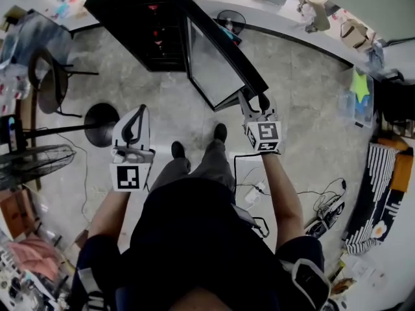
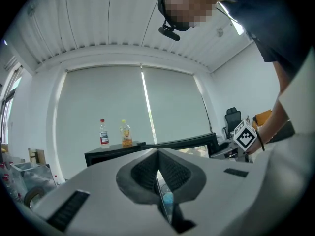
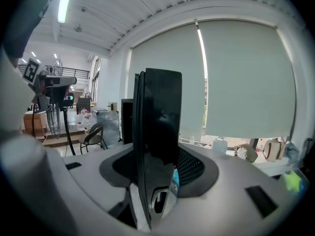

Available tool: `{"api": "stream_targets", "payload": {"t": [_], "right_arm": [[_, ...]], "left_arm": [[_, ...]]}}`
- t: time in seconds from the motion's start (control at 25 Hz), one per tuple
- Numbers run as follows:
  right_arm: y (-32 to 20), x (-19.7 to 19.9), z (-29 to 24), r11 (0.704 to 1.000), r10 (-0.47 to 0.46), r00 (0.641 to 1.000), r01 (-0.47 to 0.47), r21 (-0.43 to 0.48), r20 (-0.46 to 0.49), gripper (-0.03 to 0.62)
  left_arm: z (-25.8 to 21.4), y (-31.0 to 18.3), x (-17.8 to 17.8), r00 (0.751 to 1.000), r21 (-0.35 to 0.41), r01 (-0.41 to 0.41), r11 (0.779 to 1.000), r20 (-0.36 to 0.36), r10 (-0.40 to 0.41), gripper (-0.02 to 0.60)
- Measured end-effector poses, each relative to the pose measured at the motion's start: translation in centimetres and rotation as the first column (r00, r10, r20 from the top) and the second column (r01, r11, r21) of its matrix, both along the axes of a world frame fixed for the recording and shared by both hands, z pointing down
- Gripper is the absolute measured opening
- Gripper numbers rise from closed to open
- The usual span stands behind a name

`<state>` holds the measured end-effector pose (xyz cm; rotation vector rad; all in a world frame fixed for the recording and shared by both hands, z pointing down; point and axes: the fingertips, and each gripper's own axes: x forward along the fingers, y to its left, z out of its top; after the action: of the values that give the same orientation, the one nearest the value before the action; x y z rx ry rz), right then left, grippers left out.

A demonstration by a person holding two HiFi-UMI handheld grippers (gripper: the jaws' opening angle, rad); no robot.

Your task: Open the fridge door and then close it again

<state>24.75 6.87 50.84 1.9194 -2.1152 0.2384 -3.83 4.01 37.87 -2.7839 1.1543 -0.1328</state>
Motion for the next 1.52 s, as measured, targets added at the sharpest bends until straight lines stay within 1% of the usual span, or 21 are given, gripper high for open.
{"api": "stream_targets", "payload": {"t": [0.36,0.48,0.64,0.76,0.88,1.04,1.2,1.36,1.52], "right_arm": [[1.1,-5.3,0.1,1.0,0.028,1.0,-0.028,-0.005,-0.003,0.219],[1.2,-6.6,0.2,0.999,0.035,0.999,-0.035,-0.014,0.0,0.219],[1.4,-8.4,0.1,0.999,0.044,0.999,-0.044,-0.013,0.002,0.219],[1.4,-9.6,0.0,0.999,0.039,0.999,-0.039,-0.015,0.006,0.219],[1.6,-10.4,0.1,1.0,0.023,1.0,-0.023,-0.021,0.013,0.221],[1.9,-11.2,0.0,1.0,0.01,1.0,-0.01,-0.029,0.025,0.224],[1.7,-12.2,0.1,0.999,0.0,0.999,0.002,-0.042,0.032,0.227],[1.6,-13.0,0.2,0.998,-0.013,1.0,0.014,-0.06,0.026,0.23],[1.4,-13.9,0.3,0.996,-0.015,1.0,0.017,-0.089,0.021,0.232]], "left_arm": [[0.2,1.1,-4.3,0.998,0.01,-0.055,0.998,-0.042,0.056,0.023],[0.3,1.0,-5.2,0.996,0.003,-0.066,0.998,-0.063,0.066,0.023],[0.9,1.4,-6.4,0.995,-0.021,-0.078,0.997,-0.064,0.076,0.023],[0.8,1.7,-6.7,0.995,-0.022,-0.083,0.996,-0.064,0.081,0.023],[1.0,2.0,-6.6,0.997,-0.039,-0.065,0.997,-0.052,0.063,0.023],[0.7,2.2,-6.1,0.999,-0.022,-0.028,0.999,-0.034,0.027,0.023],[0.2,2.1,-5.8,0.999,-0.021,0.021,1.0,-0.044,-0.022,0.023],[0.5,2.7,-5.9,0.999,-0.033,0.037,0.999,-0.024,-0.038,0.023],[1.1,2.8,-6.9,0.999,-0.045,0.047,0.998,-0.005,-0.047,0.023]]}}
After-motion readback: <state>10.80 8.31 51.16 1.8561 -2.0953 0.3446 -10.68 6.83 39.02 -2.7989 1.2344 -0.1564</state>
